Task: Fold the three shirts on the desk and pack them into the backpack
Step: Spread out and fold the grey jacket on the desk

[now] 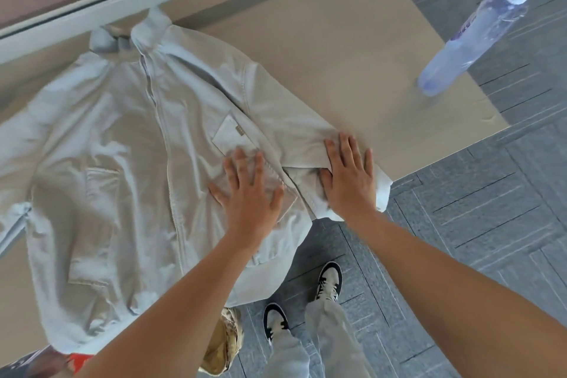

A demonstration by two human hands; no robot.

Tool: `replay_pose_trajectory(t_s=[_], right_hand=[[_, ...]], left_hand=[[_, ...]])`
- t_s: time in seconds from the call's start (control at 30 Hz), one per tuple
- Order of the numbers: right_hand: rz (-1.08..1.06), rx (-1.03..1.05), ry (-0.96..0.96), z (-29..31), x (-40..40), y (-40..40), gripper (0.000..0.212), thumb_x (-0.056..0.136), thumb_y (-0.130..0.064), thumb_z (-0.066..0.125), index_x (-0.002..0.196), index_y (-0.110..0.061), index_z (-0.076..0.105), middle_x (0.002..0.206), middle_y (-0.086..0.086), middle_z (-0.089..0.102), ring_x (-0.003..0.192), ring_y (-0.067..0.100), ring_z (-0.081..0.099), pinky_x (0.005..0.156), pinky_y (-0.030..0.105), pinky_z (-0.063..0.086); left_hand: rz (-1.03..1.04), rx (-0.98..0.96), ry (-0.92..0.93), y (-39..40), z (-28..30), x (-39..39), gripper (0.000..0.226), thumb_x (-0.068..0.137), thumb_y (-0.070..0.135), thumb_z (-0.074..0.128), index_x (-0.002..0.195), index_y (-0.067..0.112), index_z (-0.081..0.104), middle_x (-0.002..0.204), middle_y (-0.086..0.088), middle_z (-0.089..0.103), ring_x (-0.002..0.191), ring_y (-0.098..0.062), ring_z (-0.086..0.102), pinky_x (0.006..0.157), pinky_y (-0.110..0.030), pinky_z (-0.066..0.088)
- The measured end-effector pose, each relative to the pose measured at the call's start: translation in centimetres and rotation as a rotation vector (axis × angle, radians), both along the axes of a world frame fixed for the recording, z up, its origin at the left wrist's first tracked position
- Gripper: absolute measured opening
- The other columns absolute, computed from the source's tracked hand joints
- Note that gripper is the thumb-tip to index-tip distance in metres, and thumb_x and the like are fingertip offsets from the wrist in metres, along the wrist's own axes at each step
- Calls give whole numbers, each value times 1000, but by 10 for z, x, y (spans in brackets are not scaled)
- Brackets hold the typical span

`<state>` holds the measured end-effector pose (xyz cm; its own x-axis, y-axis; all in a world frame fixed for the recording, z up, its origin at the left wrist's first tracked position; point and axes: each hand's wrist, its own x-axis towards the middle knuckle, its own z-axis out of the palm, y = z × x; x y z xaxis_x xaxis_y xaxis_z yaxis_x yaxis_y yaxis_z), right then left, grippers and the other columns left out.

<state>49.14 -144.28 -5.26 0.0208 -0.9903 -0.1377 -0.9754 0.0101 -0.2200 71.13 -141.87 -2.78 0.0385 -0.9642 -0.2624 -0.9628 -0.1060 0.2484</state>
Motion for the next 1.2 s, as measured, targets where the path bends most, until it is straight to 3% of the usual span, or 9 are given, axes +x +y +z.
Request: replay_pose_trajectory(t_s=[0.17, 0.3, 0.43, 0.53, 0.67, 0.8, 0.93, 1.03, 1.2], right_hand=[[44, -4, -8, 2, -25, -37, 72, 103, -53, 17, 167, -19, 20, 174, 8, 13, 161, 29, 11, 129, 54, 6], [46, 14, -54, 6, -34, -44, 77, 100, -57, 23, 164, -16, 24, 174, 11, 15, 161, 29, 10, 130, 54, 6], [-10, -18, -118, 19, -55, -14, 80, 99, -62, 49, 161, -16, 29, 172, 15, 17, 160, 33, 12, 131, 51, 6], [-64, -15, -125, 24, -77, 18, 79, 97, -63, 53, 158, -17, 33, 170, 18, 23, 159, 35, 17, 130, 52, 10], [-310, -87, -225, 27, -106, 50, 78, 88, -60, 66, 145, -12, 43, 153, 13, 45, 144, 34, 41, 121, 54, 33], [-494, -93, -288, 21, -125, 76, 62, 85, -59, 73, 126, -17, 52, 125, 4, 51, 114, 26, 53, 100, 48, 49], [-468, 46, -402, 9, -137, 78, 56, 89, -59, 73, 126, -18, 60, 127, -1, 54, 116, 21, 53, 102, 42, 46], [-423, 34, -435, 3, -142, 68, 45, 91, -44, 76, 126, -17, 66, 131, -1, 59, 120, 23, 54, 105, 40, 42], [-408, -111, -431, 10, -145, 64, 12, 90, -25, 76, 98, -17, 70, 96, -3, 68, 91, 24, 62, 90, 48, 51]], left_hand=[[1, -40, -11, 4, -4, 2, 85, 100, 65, 41, 165, 37, -5, 172, -4, -20, 159, -29, -16, 115, -78, -1], [-2, -67, -57, 1, 5, -10, 83, 99, 58, 47, 166, 26, 11, 173, -14, -3, 160, -34, -6, 118, -77, 7], [-225, -158, -48, -15, 23, -41, 72, 99, 52, 49, 162, 25, 25, 172, -19, 5, 160, -35, -1, 120, -71, 7], [-449, -98, -33, -24, 28, -71, 66, 98, 48, 54, 158, 28, 34, 172, -18, 7, 160, -35, 0, 121, -71, 13], [-598, -31, -1, -30, 33, -101, 44, 94, 35, 63, 136, 25, 57, 171, -12, 15, 160, -33, 4, 121, -70, 16], [-677, 11, -94, -35, 39, -119, 53, 101, 37, 53, 149, 14, 48, 173, -5, 10, 161, -27, -2, 125, -65, 8], [-669, 44, -108, -37, 45, -126, 65, 104, 37, 47, 160, 7, 32, 173, -3, 12, 161, -23, 0, 127, -61, 5], [-647, 24, -72, -36, 46, -126, 60, 106, 30, 44, 159, 6, 35, 172, -4, 19, 160, -23, 7, 127, -61, 8], [-643, -28, -33, -37, 48, -120, 56, 101, 26, 38, 153, 4, 44, 165, -6, 35, 157, -24, 22, 125, -62, 17]])
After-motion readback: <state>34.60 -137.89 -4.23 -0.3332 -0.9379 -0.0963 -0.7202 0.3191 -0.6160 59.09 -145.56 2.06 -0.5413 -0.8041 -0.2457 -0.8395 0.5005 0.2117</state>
